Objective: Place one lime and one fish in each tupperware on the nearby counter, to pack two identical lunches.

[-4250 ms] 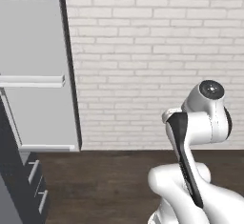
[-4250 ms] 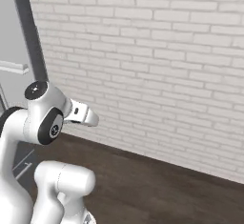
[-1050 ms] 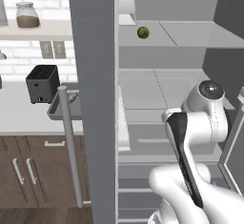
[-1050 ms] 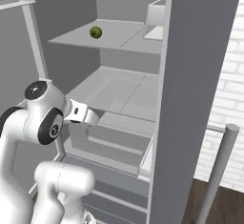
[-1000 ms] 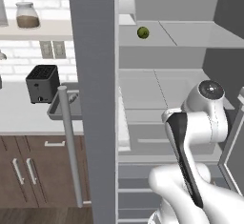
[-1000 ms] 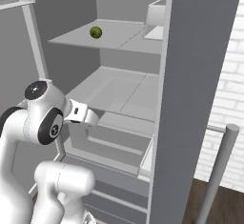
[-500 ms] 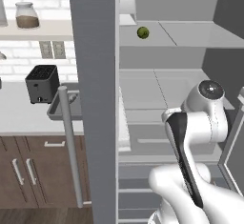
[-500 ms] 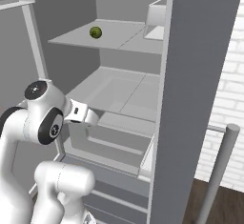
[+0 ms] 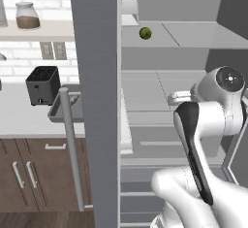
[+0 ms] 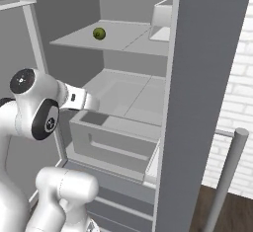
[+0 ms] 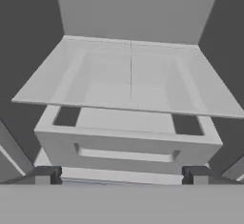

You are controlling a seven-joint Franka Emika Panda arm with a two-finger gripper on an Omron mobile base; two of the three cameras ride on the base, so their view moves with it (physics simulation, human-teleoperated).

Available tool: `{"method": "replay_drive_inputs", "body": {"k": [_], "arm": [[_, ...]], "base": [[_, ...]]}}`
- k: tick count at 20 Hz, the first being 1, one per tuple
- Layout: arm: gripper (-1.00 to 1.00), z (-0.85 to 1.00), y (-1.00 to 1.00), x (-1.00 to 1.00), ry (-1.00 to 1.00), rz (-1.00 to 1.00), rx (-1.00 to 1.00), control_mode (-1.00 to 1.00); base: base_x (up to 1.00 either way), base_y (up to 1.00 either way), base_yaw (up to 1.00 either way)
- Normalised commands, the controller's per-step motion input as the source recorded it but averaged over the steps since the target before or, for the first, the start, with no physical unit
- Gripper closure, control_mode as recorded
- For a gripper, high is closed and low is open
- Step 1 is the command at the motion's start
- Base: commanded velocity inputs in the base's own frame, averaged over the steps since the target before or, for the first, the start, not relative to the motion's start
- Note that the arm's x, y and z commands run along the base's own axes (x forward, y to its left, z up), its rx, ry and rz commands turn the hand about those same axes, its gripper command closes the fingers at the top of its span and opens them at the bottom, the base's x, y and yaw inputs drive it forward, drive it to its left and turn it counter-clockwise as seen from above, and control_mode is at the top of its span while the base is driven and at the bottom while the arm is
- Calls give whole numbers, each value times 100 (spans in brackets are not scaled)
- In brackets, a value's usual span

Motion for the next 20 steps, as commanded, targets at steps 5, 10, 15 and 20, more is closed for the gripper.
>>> {"method": "replay_drive_inputs", "body": {"k": [5,10,15,20], "arm": [[-100,100,0,-10,-31,10,0,-100],[-100,100,-9,-55,-24,8,0,-100],[-100,100,3,-25,-16,12,0,-100],[-100,43,34,81,18,1,0,-100]], "base": [[0,0,0],[0,0,0],[0,0,0],[0,0,0]]}}
